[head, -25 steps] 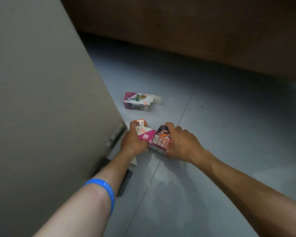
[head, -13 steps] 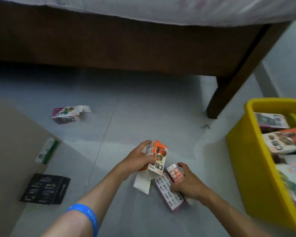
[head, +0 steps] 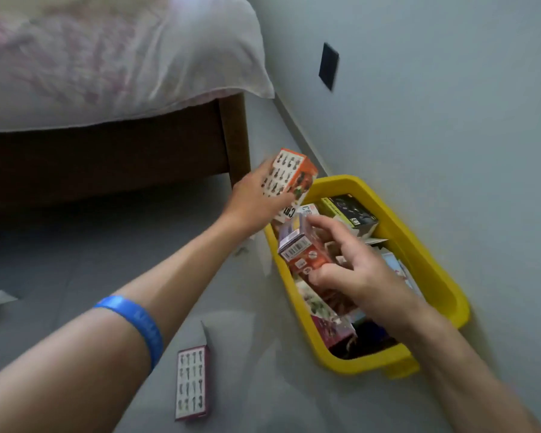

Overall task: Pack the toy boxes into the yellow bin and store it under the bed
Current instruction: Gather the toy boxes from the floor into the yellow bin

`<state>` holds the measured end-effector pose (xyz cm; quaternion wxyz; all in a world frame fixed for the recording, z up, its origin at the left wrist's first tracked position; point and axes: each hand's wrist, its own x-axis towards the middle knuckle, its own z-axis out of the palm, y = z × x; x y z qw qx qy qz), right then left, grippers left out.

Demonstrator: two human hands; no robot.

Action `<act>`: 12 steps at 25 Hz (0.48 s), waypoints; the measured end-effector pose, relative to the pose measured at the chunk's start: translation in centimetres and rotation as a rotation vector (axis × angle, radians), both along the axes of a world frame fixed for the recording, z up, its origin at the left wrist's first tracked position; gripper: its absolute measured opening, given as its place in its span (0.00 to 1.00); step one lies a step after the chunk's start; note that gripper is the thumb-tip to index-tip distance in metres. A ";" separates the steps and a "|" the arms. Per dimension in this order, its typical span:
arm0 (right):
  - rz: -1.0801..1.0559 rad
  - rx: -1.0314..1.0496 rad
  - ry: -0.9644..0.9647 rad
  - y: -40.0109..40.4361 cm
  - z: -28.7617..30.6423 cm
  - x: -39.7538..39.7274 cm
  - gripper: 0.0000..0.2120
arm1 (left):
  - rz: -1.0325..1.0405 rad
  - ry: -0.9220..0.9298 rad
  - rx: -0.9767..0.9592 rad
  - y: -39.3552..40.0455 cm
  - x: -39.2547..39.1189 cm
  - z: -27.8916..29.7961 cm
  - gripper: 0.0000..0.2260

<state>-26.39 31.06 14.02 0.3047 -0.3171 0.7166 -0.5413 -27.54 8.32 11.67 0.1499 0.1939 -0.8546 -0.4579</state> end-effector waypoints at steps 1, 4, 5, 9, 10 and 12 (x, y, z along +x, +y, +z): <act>-0.071 0.065 0.082 1.1 0.3 -1.5 0.33 | -0.035 -0.090 -0.222 1.4 -2.1 -0.3 0.33; -0.225 0.268 0.399 2.8 -0.2 -6.1 0.37 | -0.215 -0.481 -0.604 2.9 -5.3 -2.7 0.27; -0.249 0.338 0.498 3.1 -0.6 -7.8 0.37 | -0.258 -0.530 -0.613 2.7 -5.4 -3.5 0.25; -0.415 0.447 0.600 1.5 -1.8 -14.1 0.32 | -0.295 -0.405 -0.613 2.1 -4.6 -5.0 0.25; -0.447 0.498 0.600 0.9 -2.4 -15.1 0.33 | -0.290 -0.375 -0.596 2.0 -4.7 -5.1 0.24; -0.423 0.721 0.609 0.4 -4.2 -15.5 0.35 | -0.252 -0.379 -0.463 1.7 -5.0 -5.5 0.23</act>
